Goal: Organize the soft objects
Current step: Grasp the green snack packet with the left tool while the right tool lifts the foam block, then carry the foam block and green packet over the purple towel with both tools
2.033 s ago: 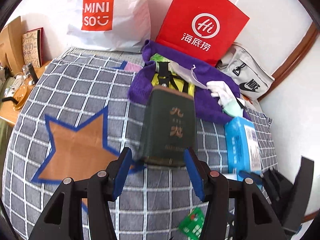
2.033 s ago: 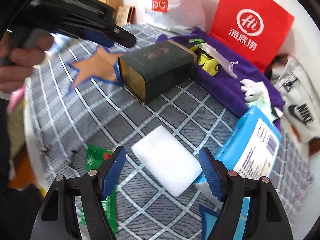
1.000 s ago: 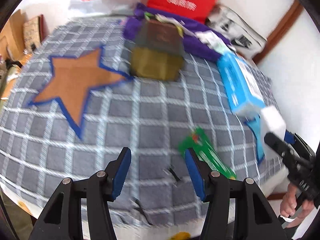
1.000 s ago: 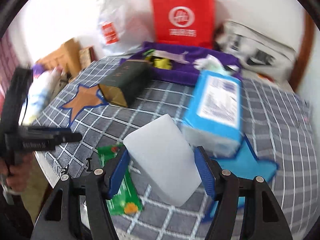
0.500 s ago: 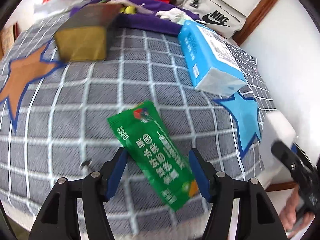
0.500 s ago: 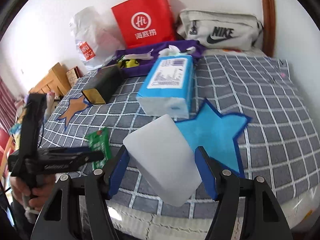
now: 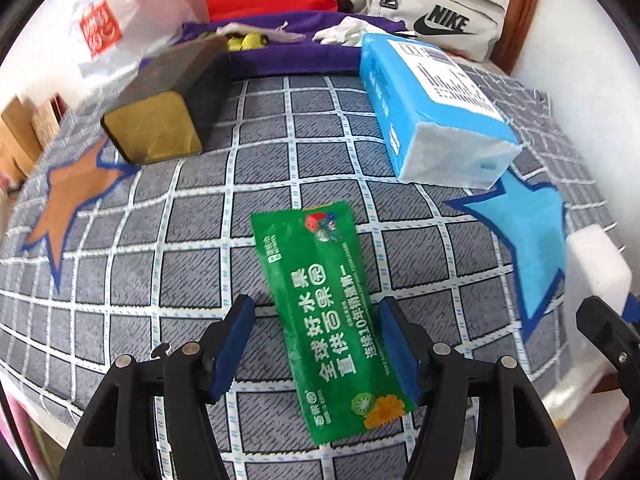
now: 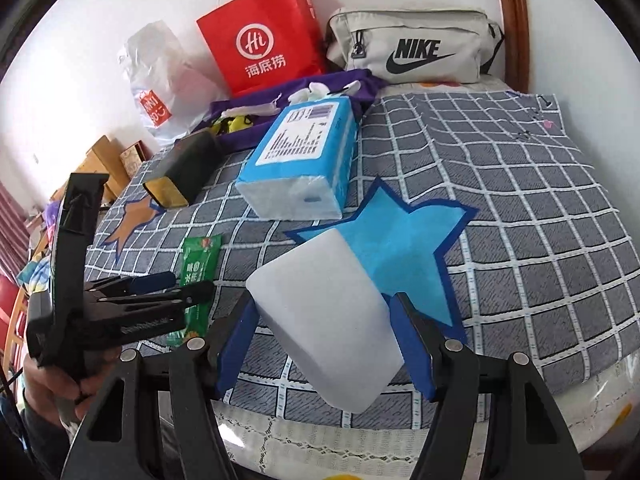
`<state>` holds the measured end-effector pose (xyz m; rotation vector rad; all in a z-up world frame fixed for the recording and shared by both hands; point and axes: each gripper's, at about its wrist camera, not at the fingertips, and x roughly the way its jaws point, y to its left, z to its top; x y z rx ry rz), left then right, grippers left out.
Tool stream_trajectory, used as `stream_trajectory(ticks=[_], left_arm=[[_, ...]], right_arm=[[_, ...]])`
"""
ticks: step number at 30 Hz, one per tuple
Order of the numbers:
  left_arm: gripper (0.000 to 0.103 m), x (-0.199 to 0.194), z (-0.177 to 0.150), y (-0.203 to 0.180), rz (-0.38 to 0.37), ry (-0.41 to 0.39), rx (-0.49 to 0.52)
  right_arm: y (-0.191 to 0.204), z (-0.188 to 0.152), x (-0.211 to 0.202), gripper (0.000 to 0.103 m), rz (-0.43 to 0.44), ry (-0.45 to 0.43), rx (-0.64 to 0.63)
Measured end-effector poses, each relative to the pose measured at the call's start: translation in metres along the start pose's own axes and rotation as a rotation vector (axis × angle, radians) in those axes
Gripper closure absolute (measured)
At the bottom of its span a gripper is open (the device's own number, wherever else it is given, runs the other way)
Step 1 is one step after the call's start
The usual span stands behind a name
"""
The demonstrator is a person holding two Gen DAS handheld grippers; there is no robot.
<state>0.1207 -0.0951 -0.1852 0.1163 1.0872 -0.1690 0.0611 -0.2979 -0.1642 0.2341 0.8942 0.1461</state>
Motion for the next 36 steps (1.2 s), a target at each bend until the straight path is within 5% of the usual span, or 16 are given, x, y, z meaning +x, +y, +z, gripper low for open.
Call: stream_trajectory(ticks=[8,13,19,36], left_arm=[[0.075,-0.009,-0.004,0.017,-0.014,-0.003,0.002],[0.076,-0.011,-0.015,0.06,0.024,0.004,-0.087],[0.081,-0.02,-0.022,0.098,-0.055,0.004,-0.196],[0.083,-0.043,-0.007,0.12,-0.128,-0.054,-0.258]], right_arm=[[0.008,-0.005,0.019,0.036,-0.05,0.018,-0.03],[0.016,-0.005,0.032,0.036,-0.108,0.02,-0.076],[0.02,0.0,0.033,0.038,-0.14,0.022,-0.1],[0.042,0.021,0.012,0.058,-0.092,0.001,-0.124]])
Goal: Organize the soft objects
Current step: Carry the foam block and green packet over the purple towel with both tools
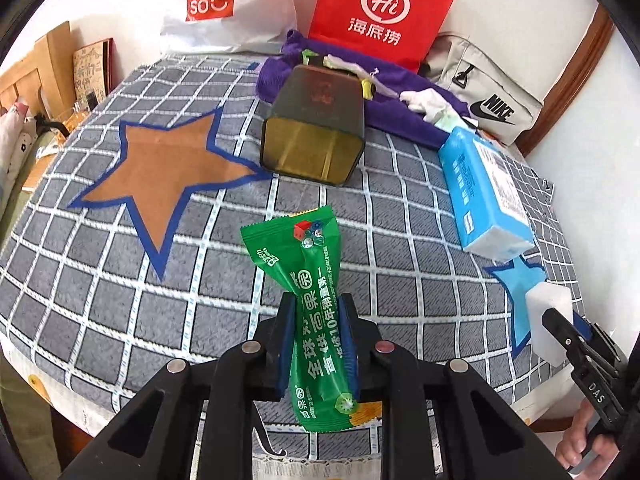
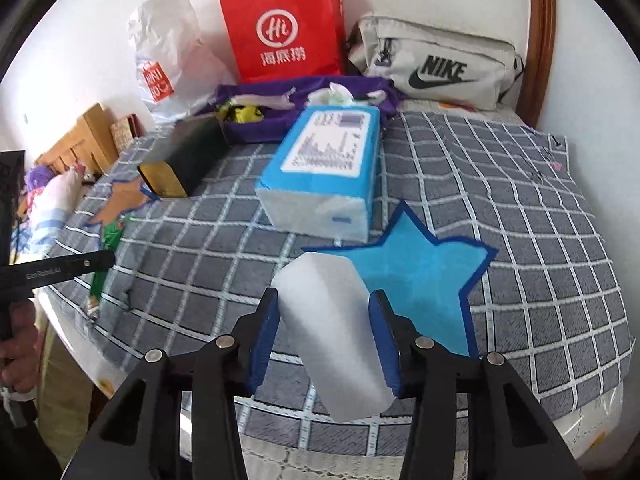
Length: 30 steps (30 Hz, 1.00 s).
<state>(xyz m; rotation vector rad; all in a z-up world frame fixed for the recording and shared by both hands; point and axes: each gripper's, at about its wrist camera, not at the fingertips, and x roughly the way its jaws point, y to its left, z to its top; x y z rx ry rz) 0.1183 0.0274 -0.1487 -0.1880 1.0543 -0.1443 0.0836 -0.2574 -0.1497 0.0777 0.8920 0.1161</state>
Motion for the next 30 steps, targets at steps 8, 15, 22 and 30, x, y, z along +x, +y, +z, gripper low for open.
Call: stream_trajectory(ticks=[8,15,22,30], left_arm=[[0.083,-0.002,0.017,-0.006,-0.017,-0.026,-0.004],[0.083,-0.006,0.043,-0.016,0.011,-0.077,-0.02],[0.083,-0.004,0.066,-0.026,0.036,-0.125,-0.074],[0.083,-0.004,0.083,-0.037,0.02,-0.149,-0.092]], right_arm=[[0.006,0.016,-0.005,0.059,0.061,-0.034,-0.007],[0.006,0.042,-0.01,0.059,0.101,-0.082,-0.064],[0.004,0.079,-0.012,0.059,0.159,-0.151,-0.154],[0.0,0.104,-0.011,0.059,0.19,-0.173,-0.185]])
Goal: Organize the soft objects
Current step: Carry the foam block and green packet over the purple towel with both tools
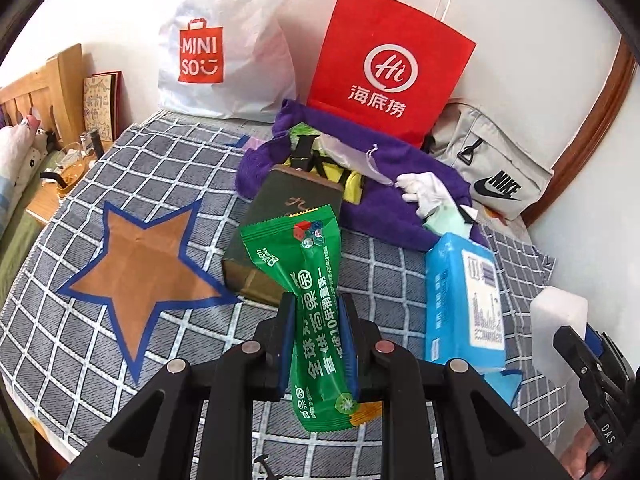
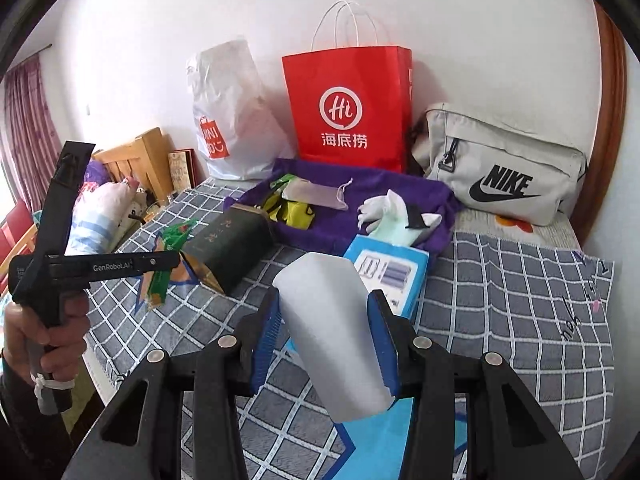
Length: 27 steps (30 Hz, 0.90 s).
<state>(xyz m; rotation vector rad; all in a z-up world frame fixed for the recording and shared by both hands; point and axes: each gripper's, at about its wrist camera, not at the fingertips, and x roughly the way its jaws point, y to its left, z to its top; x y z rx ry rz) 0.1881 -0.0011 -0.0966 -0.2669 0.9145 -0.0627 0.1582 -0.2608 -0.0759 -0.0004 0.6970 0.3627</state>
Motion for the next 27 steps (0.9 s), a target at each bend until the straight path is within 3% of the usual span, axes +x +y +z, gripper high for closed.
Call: stream_trajectory(ticks=[18,27], left_arm=[[0.083,0.007,0.054,0.003,-0.027,0.01,0.056],[0.083,0.027,0.094,0.002,-0.046,0.022,0.094]], right_arm=[[0.002,0.048,0.003,0.059,-0.043,-0.068,0.087],[-0.015,0.077,0.039,0.059,-0.076,-0.041,0.143]])
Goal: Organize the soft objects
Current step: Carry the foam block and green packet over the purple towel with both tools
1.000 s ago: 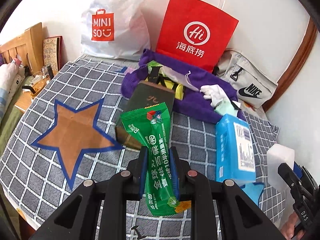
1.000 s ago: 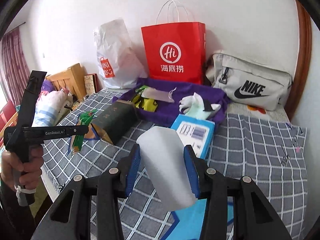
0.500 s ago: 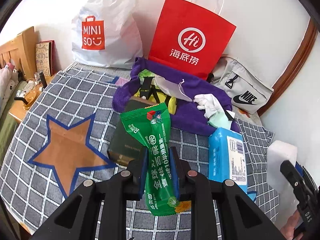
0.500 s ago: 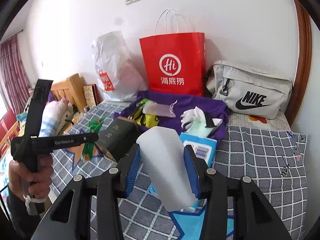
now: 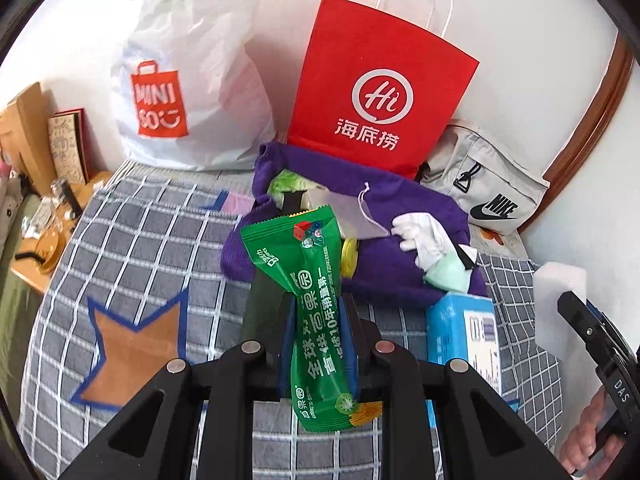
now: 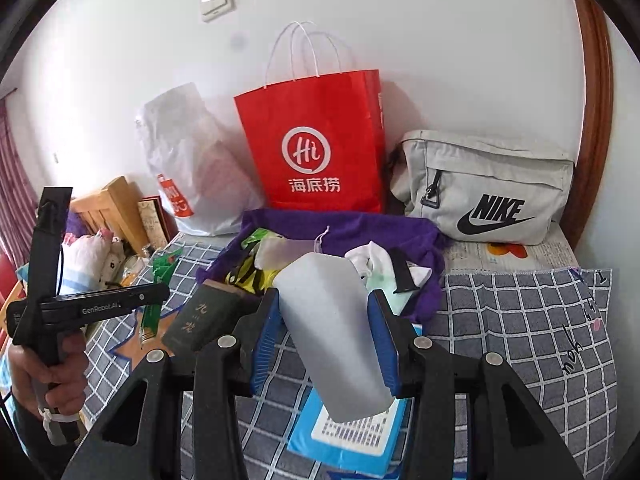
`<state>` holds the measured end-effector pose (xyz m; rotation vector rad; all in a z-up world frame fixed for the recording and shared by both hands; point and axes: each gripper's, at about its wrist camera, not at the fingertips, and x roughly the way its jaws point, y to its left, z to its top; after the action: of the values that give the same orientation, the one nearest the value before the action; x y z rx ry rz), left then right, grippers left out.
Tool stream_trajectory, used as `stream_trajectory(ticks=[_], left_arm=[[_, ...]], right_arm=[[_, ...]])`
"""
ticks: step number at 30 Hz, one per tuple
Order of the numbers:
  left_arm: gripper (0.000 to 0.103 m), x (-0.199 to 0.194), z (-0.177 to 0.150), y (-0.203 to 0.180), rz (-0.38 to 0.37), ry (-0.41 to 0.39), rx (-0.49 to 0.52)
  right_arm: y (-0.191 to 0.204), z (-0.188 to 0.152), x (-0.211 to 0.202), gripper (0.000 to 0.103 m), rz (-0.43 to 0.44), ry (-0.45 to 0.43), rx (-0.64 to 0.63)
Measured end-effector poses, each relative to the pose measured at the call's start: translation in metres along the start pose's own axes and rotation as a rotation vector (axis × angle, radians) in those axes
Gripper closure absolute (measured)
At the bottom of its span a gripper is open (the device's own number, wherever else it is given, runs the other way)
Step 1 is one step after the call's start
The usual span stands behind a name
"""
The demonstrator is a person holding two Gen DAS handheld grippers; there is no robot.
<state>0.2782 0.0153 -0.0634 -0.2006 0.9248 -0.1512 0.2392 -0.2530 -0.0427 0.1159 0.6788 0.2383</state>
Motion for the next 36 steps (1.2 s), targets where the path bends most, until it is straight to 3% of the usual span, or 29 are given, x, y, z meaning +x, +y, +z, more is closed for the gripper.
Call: stream_trajectory(ticks=[13,24,31,36], left_arm=[[0.083,0.053,0.051,0.001,-0.032,0.04,0.01],[0.083,0.09,0.081,-0.011,-0.036,0.054,0.022],[0.083,0.108,0.091,-0.017,-0.052,0.049,0.031],[0.082,0.123,0.092,-0.007,-0.038,0.067,0.002]], right_arm=[[-0.018,0.036,0.08,0.059,0.021,0.078,0.055],[-0.038,0.059,0.12,0.059,0.003,0.109,0.074],[-0.055,0.072,0.135,0.058,0.004,0.095,0.117],[-0.061,0.064,0.157,0.058,-0.005,0.149,0.109]])
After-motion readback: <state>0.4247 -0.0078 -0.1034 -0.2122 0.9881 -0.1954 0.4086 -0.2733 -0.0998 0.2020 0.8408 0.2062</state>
